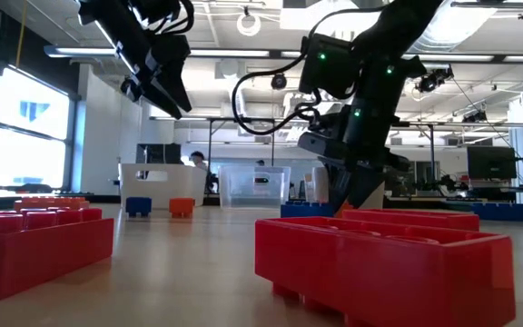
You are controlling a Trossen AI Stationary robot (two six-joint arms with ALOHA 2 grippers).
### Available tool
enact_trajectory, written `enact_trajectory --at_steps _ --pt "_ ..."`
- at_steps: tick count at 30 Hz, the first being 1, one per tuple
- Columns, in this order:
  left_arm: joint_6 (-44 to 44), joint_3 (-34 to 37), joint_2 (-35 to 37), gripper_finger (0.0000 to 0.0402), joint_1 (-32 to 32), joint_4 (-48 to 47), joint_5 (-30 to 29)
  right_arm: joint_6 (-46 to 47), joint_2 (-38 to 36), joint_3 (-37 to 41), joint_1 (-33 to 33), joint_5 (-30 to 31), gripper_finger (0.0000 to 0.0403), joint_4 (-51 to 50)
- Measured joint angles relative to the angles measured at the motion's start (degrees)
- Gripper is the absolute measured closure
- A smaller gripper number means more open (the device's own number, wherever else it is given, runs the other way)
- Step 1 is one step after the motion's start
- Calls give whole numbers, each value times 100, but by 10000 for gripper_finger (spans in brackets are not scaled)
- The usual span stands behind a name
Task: Sort & place blocks by color
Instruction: Put the orange game piece into the transparent bin
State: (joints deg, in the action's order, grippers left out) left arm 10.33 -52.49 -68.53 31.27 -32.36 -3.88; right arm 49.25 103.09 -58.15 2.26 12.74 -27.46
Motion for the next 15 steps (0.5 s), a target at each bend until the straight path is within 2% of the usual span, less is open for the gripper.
enact_trajectory --at_steps 15 --pt "1 2 -4 190 -21 -1 -1 -323 -213 4 -84 -165 289 417"
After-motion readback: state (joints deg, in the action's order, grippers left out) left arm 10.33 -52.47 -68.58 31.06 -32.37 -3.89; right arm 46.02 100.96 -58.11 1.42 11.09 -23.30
